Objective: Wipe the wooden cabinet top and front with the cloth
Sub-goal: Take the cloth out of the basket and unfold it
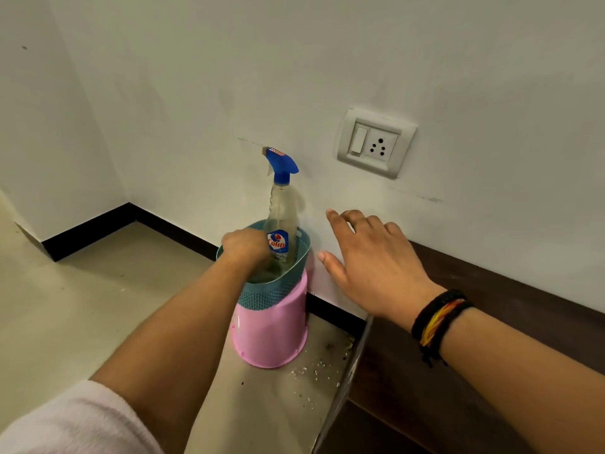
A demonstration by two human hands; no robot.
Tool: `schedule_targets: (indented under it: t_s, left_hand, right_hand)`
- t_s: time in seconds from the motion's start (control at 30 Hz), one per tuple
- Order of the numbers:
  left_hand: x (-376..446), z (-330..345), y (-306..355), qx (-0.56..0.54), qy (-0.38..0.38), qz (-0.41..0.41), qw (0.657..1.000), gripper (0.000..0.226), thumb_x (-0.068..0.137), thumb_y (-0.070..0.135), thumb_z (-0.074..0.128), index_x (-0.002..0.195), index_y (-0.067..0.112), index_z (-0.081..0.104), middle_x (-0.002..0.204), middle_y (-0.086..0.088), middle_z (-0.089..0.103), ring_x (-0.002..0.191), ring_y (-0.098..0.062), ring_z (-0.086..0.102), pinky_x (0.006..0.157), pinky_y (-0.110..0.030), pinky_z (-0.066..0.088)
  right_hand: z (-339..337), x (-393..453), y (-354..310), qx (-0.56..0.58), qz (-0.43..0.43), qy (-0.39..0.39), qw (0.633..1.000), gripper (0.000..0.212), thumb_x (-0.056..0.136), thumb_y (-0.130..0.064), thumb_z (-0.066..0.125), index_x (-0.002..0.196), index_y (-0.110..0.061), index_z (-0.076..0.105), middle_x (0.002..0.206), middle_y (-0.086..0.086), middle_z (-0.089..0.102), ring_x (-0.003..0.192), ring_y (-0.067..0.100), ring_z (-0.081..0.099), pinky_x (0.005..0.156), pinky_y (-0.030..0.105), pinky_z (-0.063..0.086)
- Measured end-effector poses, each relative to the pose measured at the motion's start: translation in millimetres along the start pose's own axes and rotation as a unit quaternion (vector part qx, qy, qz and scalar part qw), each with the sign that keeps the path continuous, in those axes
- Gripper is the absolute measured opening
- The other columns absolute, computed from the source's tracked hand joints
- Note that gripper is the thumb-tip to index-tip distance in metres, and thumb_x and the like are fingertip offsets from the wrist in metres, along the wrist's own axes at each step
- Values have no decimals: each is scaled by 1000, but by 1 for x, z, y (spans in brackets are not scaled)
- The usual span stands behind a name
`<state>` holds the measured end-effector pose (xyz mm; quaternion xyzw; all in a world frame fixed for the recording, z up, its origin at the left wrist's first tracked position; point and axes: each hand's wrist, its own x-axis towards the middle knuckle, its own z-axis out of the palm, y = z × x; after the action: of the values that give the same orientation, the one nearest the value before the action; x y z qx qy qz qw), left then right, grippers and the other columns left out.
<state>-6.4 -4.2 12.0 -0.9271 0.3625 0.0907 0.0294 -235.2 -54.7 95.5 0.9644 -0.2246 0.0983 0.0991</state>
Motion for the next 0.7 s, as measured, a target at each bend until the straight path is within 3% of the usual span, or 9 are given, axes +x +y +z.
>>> schedule_targets:
  t_s: [0.1, 0.23, 0.4, 0.57, 0.63, 0.7]
  left_hand:
    - [-12, -41, -5, -1, 36, -2, 999, 22, 89, 37, 66, 98, 17, 58, 82, -1, 61, 78, -20, 61, 71, -37, 48]
    - [-43, -97, -7, 47, 112, 16, 992, 5, 85, 16, 59, 91, 15, 59, 80, -3, 59, 68, -19, 56, 65, -36, 47]
    - [-95, -169, -4, 23, 199, 64, 978, 24, 83, 20, 58, 105, 23, 67, 93, -1, 64, 81, -25, 63, 68, -36, 51]
    - [-159, -241, 20, -92, 221, 143, 960, 16, 85, 22, 59, 91, 32, 70, 87, 5, 62, 84, -21, 63, 69, -33, 53]
    - [-184, -259, 28, -122, 233, 170, 950, 14, 86, 23, 59, 85, 34, 67, 86, 6, 65, 81, -18, 64, 65, -28, 50]
    - [-206, -265, 32, -159, 242, 185, 939, 10, 87, 24, 62, 86, 31, 69, 83, 9, 66, 73, -11, 65, 56, -22, 46]
  right_hand:
    - [-4, -3, 7, -1, 10, -5, 1000, 69, 102, -56, 30, 158, -17, 18, 154, 10, 41, 131, 30, 48, 104, 44, 41]
    - [-17, -7, 16, 13, 26, -5, 1000, 66, 102, -55, 31, 157, -18, 22, 153, 9, 41, 131, 30, 47, 104, 44, 40]
    - [-47, -11, 27, 73, 51, 1, 996, 57, 101, -50, 42, 149, -20, 36, 141, 7, 53, 122, 29, 54, 101, 44, 42]
    - [-68, -23, 21, 170, 61, -17, 983, 90, 81, -72, 61, 149, -22, 31, 133, 5, 58, 118, 29, 58, 98, 45, 45]
    - [-72, -24, 19, 240, 82, 28, 967, 90, 80, -68, 65, 149, -23, 30, 132, 4, 58, 117, 29, 57, 96, 45, 48]
    - [-81, -24, 27, 269, 116, 125, 948, 64, 88, -54, 63, 140, -24, 40, 128, 4, 59, 114, 28, 56, 91, 45, 49]
